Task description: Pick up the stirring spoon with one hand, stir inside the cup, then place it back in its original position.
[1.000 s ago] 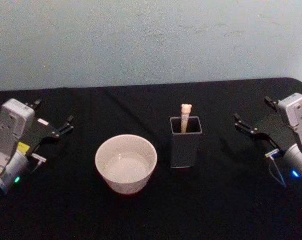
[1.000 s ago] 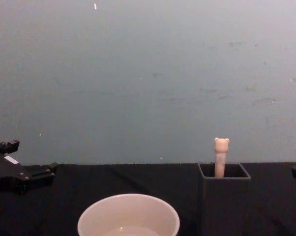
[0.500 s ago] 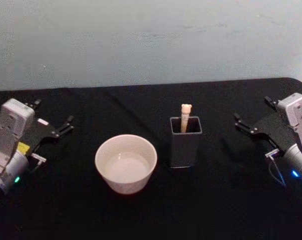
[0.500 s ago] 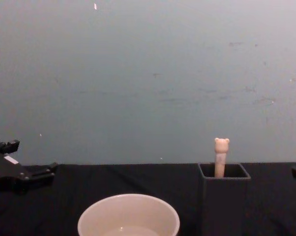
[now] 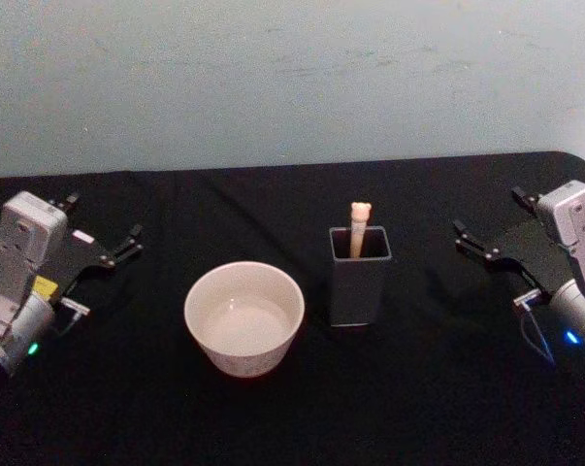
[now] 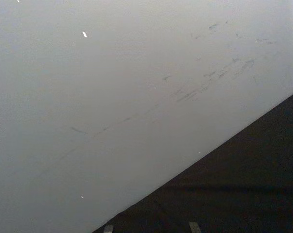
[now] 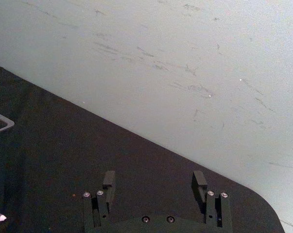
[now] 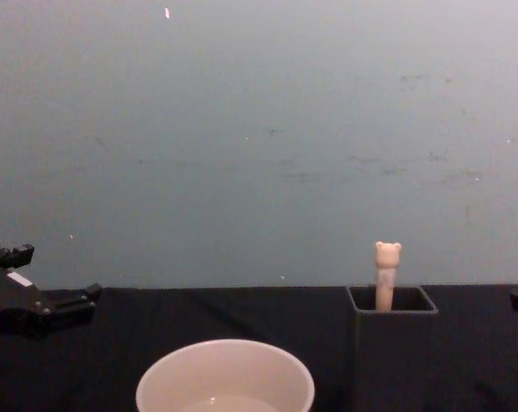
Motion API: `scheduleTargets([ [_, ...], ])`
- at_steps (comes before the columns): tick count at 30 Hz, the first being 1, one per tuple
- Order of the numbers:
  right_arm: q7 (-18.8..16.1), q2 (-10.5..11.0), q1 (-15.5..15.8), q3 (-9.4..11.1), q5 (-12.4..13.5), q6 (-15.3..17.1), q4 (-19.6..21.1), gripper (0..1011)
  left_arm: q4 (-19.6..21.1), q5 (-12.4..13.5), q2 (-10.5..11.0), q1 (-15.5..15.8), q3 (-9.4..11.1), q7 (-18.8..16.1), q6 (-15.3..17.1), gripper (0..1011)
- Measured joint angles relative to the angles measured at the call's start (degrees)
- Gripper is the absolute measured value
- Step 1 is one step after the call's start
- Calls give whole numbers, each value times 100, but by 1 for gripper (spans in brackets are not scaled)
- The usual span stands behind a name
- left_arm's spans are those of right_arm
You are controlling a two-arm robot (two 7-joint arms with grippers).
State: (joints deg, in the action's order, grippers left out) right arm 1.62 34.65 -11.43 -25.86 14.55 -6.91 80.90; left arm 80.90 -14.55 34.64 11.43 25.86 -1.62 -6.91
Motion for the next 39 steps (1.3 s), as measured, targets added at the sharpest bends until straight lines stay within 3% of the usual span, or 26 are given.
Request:
scheduleTargets([
  [39, -92, -21, 20, 55, 5, -25, 14, 1002, 0, 0, 0, 0, 0, 0, 0, 1001],
])
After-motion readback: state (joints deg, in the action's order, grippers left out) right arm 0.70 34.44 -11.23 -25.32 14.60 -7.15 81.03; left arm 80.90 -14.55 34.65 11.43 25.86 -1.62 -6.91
